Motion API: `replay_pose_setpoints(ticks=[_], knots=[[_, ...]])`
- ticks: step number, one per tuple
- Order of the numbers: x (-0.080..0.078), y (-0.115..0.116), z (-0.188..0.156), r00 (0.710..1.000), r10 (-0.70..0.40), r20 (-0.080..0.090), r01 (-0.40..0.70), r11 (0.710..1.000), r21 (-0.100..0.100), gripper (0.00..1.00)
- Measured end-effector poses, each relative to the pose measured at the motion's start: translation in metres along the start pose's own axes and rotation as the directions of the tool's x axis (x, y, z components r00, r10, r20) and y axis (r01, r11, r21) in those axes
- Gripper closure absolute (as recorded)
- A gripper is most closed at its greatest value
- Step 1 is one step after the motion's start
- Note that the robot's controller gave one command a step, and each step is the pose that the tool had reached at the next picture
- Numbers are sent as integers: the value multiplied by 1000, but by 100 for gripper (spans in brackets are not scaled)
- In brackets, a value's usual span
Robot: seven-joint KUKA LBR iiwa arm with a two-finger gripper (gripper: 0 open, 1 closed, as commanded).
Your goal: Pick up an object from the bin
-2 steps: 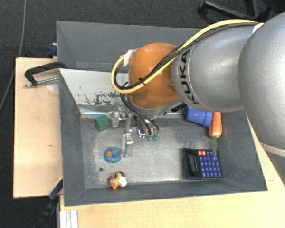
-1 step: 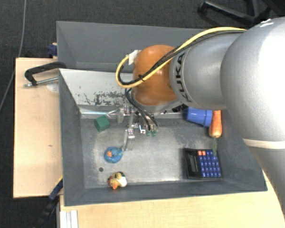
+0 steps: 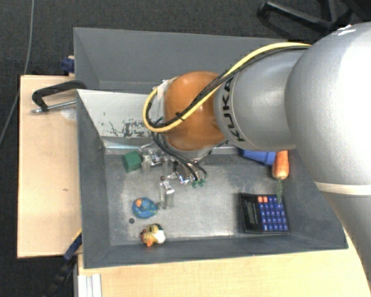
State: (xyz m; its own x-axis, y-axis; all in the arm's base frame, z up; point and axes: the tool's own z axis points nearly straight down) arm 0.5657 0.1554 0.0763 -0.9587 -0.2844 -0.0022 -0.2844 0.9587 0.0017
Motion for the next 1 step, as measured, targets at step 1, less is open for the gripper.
replay_pose_setpoints(ticks=[1], knots=[[29, 24, -15, 997, -81, 5, 81, 997, -1, 0]])
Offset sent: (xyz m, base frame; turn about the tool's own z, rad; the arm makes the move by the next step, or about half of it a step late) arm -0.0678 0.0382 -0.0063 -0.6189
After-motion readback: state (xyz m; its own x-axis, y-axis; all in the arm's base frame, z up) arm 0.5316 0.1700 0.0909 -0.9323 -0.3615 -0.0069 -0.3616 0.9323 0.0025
